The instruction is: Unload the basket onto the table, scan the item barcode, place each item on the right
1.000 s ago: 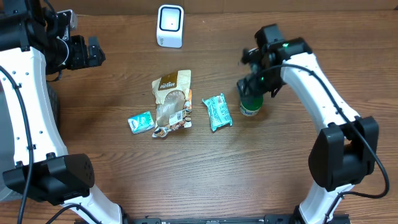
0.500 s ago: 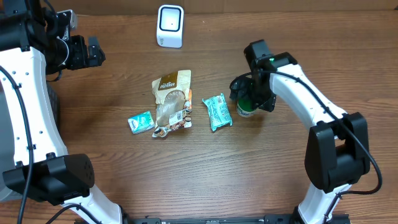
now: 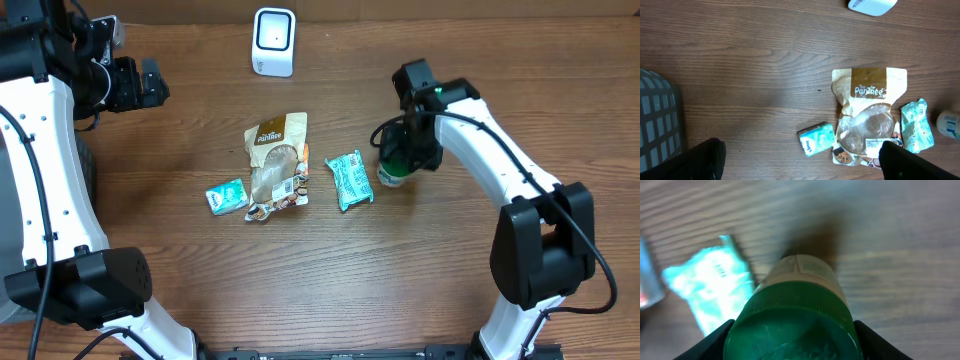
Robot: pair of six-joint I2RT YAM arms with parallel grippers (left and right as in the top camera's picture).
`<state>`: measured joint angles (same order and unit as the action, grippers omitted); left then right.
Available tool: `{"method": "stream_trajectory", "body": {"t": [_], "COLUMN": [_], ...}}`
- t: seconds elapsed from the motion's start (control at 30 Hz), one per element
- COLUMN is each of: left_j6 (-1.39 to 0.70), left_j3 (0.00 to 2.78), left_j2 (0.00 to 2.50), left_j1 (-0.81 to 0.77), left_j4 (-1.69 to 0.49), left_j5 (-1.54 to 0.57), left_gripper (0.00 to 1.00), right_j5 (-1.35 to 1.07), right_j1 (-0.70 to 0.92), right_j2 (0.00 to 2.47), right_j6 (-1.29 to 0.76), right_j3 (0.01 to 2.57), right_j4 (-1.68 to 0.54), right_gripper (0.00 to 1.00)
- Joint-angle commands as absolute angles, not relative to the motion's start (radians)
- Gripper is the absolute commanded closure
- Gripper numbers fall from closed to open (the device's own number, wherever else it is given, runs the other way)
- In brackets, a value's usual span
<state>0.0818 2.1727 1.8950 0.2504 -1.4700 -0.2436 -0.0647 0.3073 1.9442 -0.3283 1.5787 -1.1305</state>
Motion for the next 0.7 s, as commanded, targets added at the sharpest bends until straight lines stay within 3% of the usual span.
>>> {"method": "stream_trajectory", "body": {"t": [0.0,0.17,0.33,0.47,0.67], "left_j6": [0.097,0.097,0.097,0.097,0.097], "left_j3": [2.173,2.173,2.173,2.173,2.173], "left_j2": [1.893,1.893,1.893,1.893,1.893], "left_j1": [0.253,0.253,0.253,0.253,0.253], "left_j4": [-1.469,-1.469,-1.469,-1.469,-1.469], "left_j5": [-0.252,-0.252,-0.252,-0.252,-0.252], "left_gripper": [0.00,0.01,0.00,0.01,0.00], "right_j5": [-0.109,-0.104,-0.084,-0.083,-0.081], "right_j1": [0.305,0.306,0.306,0.306,0.302], "right_j2": [1.915,1.921,1.925,1.925,1.926], "right_j6": [0.030,0.447,0.707,0.821,0.834], "right_j3": [1.684,1.683,1.627,1.560,1.514], "right_j4": [-1.171,-1.251,-1.240,-1.165,-1.085], "right_gripper": [0.41,0.38,0.38,0.38,0.38]}}
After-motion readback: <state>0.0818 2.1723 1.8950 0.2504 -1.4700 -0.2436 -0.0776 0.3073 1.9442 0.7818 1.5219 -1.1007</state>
